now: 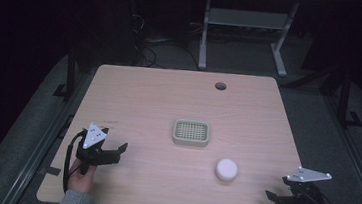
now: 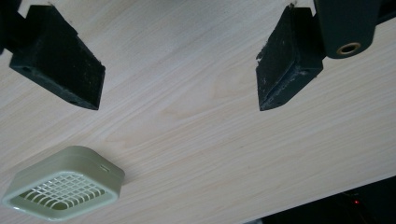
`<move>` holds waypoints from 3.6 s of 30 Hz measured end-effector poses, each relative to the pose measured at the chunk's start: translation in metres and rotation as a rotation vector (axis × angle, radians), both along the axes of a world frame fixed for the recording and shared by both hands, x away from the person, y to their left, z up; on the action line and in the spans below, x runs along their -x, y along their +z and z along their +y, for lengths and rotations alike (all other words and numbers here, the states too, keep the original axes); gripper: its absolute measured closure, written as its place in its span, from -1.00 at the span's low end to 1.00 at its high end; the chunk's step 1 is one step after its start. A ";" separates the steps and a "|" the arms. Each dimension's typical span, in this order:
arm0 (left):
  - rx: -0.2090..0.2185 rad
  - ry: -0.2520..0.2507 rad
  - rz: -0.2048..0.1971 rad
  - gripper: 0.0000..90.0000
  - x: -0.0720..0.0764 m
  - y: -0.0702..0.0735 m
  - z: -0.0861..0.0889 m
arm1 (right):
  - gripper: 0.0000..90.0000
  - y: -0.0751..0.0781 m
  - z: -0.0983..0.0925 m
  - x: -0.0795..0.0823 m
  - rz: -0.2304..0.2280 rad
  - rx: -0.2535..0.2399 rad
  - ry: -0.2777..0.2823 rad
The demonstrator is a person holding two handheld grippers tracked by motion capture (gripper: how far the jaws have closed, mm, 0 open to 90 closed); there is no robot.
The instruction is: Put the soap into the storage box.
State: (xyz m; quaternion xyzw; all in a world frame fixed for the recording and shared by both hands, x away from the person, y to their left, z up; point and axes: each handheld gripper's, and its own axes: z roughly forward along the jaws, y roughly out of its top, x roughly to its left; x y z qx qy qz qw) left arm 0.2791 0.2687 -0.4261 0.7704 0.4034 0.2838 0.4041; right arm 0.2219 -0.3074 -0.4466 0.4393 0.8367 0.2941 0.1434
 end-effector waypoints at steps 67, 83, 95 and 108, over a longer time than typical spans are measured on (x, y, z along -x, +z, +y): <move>0.019 0.001 -0.004 -0.66 0.002 0.001 0.000 | -0.59 0.055 0.124 -0.080 0.151 0.219 0.404; 0.019 0.002 -0.002 -0.66 0.001 0.001 0.000 | -0.62 0.039 0.147 -0.093 0.233 0.270 0.454; 0.017 0.001 -0.002 -0.66 0.001 0.001 0.000 | -0.65 0.030 0.157 -0.099 0.269 0.303 0.468; 0.016 0.001 -0.002 -0.66 0.001 0.001 0.000 | -0.66 0.015 0.165 -0.105 0.326 0.356 0.474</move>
